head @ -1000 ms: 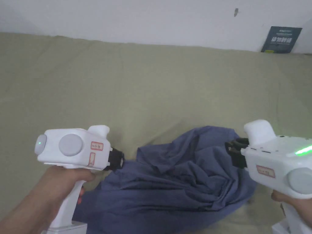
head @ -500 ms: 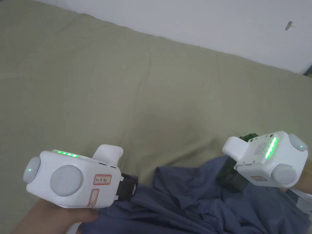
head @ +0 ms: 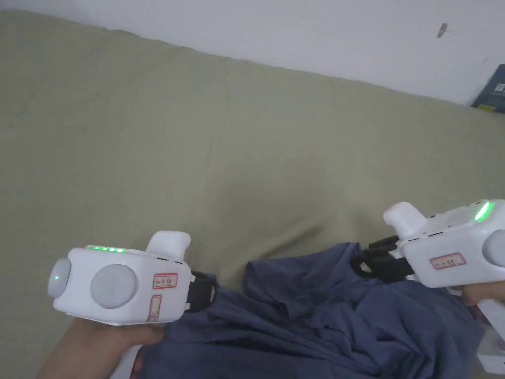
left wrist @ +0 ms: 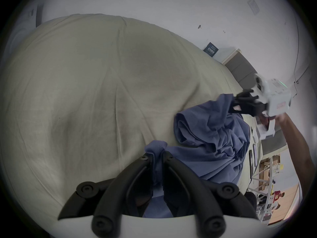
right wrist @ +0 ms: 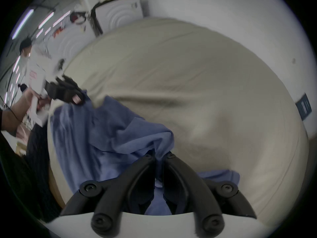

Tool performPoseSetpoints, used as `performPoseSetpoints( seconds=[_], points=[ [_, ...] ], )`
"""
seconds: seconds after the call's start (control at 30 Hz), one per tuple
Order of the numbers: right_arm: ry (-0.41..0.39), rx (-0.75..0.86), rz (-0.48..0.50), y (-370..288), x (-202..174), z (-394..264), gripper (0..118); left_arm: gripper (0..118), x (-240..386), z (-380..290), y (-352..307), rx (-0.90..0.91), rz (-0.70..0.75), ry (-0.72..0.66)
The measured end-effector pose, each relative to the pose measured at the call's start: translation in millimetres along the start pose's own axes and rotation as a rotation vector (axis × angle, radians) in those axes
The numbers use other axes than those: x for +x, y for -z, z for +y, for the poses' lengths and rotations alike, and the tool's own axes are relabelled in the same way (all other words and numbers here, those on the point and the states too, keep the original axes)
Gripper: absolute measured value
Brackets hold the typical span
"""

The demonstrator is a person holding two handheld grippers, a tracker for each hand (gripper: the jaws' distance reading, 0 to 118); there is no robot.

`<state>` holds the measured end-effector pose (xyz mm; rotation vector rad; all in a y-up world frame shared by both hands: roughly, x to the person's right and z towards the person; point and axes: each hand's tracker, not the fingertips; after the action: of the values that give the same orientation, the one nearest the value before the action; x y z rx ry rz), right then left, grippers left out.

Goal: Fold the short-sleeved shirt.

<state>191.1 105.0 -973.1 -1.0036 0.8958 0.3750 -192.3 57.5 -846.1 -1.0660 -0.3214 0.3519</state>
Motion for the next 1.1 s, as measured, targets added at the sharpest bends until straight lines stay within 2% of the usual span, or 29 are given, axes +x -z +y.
performPoseSetpoints(
  seconds=[0.1,0.17,0.2,0.23,0.37,0.43,0.53,0.6,0.67,0.73,0.8,1.1],
  points=[
    [0.087,0.117,-0.018,-41,-31,-18,8,11,9,-4,-13,0.049,-0.022,-0.024],
    [0.137,0.173,-0.098,-71,-53,-28,9,11,20,-6,-31,0.106,-0.035,0.014],
    [0.173,0.204,-0.104,-81,-43,-33,8,11,26,-6,-40,0.146,0.005,0.026],
    [0.217,0.26,-0.123,-101,-51,-39,8,11,35,-6,-53,0.186,0.035,0.05],
    [0.366,0.488,-0.215,-170,-60,-54,8,11,62,3,-110,0.366,0.035,0.1],
    [0.364,0.569,-0.323,-203,-67,-54,8,10,74,13,-140,0.44,0.044,0.132],
    [0.435,0.654,-0.352,-253,-72,-44,9,10,91,36,-190,0.493,0.019,0.145],
    [0.436,0.696,-0.336,-283,-68,-34,9,10,98,51,-226,0.611,0.003,0.158],
    [0.433,0.732,-0.398,-313,-71,-18,9,10,101,71,-258,0.675,-0.001,0.145],
    [0.457,0.776,-0.419,-338,-72,-6,9,10,110,86,-285,0.742,0.004,0.142],
    [0.444,0.818,-0.411,-360,-70,12,8,10,114,108,-308,0.772,0.01,0.139],
    [0.386,0.963,-0.483,-416,-64,106,9,10,118,199,-355,0.929,0.016,0.101]
  ],
)
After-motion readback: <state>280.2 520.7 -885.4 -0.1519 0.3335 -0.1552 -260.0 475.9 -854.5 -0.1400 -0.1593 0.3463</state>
